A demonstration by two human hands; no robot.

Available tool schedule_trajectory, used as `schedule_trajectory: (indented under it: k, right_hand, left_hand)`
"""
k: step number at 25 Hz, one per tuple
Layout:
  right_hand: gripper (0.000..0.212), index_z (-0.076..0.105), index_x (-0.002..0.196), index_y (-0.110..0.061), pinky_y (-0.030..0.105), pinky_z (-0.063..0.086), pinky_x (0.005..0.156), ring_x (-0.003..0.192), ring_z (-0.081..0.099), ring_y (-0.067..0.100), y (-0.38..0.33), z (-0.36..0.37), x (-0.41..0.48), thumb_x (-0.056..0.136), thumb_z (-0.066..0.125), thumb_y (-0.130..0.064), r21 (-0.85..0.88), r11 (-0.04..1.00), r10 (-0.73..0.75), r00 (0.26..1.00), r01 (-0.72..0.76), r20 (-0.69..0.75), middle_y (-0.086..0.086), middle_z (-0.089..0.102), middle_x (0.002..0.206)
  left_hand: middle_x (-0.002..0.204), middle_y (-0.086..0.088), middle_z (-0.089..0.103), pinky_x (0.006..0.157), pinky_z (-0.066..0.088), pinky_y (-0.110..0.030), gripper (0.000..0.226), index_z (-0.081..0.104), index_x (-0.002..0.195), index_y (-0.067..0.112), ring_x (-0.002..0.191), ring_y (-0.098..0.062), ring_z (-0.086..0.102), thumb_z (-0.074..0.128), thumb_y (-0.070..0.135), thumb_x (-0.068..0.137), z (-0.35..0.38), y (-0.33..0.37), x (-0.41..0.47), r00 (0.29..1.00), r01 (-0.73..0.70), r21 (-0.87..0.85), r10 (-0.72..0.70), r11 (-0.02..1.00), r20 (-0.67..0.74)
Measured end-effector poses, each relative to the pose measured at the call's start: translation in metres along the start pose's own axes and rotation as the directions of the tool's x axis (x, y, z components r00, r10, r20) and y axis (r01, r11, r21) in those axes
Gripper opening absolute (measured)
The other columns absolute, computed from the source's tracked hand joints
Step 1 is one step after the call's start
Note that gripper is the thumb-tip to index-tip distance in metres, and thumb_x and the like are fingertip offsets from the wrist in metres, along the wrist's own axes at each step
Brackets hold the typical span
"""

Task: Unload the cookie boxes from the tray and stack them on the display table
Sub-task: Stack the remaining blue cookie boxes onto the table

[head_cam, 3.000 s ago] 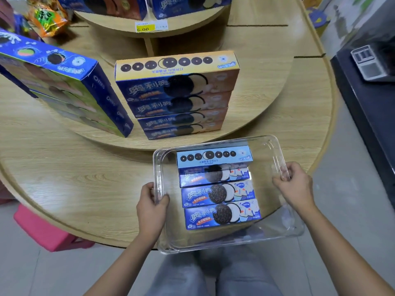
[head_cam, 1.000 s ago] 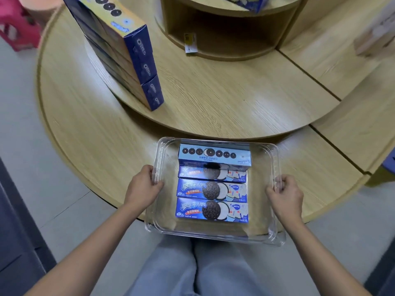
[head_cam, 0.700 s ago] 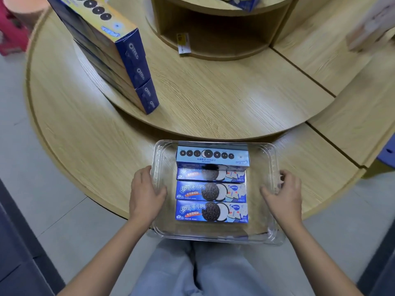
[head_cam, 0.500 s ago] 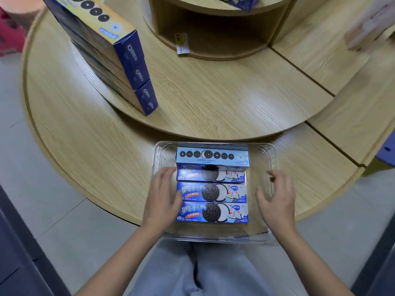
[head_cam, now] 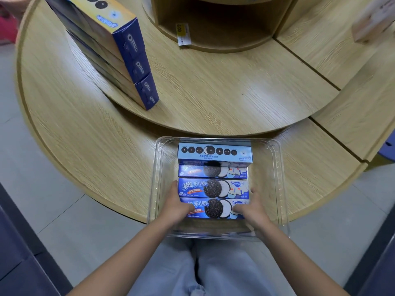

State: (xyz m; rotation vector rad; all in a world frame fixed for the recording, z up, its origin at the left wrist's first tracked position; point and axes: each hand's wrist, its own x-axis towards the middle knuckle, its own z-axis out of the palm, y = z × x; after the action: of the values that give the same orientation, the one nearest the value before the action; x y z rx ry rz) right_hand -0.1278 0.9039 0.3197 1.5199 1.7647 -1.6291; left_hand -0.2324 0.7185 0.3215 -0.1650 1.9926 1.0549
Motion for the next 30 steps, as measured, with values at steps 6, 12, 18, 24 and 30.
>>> schedule_trajectory:
  k: [6,12,18,24,30]
  right_hand:
    - [0.06,0.041,0.114,-0.012,0.032,0.051,0.07,0.085,0.06,0.021,0.004,0.0,0.001,0.067,0.062,0.018,0.046,0.995,0.085,0.995,-0.087,0.045,0.001,0.063,0.09]
    - [0.063,0.037,0.116,-0.015,0.031,0.053,0.065,0.079,0.061,0.02,0.004,-0.003,0.008,0.069,0.064,0.017,0.078,0.992,0.102,0.995,-0.103,0.021,0.001,0.061,0.087]
    - [0.065,0.043,0.113,-0.014,0.046,0.055,0.085,0.093,0.065,0.027,0.006,0.002,0.016,0.061,0.073,0.009,0.017,0.998,0.057,0.998,-0.057,0.009,0.009,0.066,0.102]
    - [0.061,0.045,0.105,-0.012,0.039,0.055,0.078,0.089,0.065,0.026,0.009,0.008,0.013,0.058,0.076,0.013,0.034,0.999,0.021,0.999,-0.02,-0.037,0.013,0.066,0.103]
    - [0.065,0.041,0.105,-0.014,0.043,0.057,0.076,0.084,0.065,0.024,0.002,0.001,0.006,0.058,0.076,0.012,0.0,1.0,-0.02,0.999,0.02,-0.044,0.01,0.065,0.099]
  left_hand:
    - [0.106,-0.004,0.065,0.069,0.051,-0.025,0.064,0.042,0.116,0.025,0.092,-0.017,0.064,0.06,-0.015,0.068,0.003,-0.005,-0.002,0.995,0.073,-0.156,-0.061,0.985,0.077]
    - [0.094,0.002,0.064,0.069,0.052,-0.027,0.047,0.046,0.107,0.021,0.083,-0.014,0.062,0.055,-0.012,0.075,0.001,-0.007,0.002,0.993,0.108,-0.177,-0.099,0.978,0.059]
    - [0.107,-0.004,0.067,0.087,0.054,-0.042,0.064,0.047,0.112,0.018,0.094,-0.02,0.066,0.078,0.005,0.057,0.009,-0.01,0.011,0.999,0.035,-0.043,-0.035,0.998,-0.001]
    - [0.112,-0.006,0.064,0.088,0.052,-0.038,0.074,0.045,0.116,0.015,0.101,-0.025,0.063,0.082,0.0,0.054,0.02,-0.016,0.013,0.994,-0.001,0.049,0.006,0.999,-0.109]
    - [0.112,-0.002,0.062,0.081,0.047,-0.027,0.072,0.046,0.119,0.016,0.101,-0.019,0.061,0.082,0.001,0.058,0.012,-0.015,0.0,0.986,-0.086,0.07,0.095,0.994,-0.137]
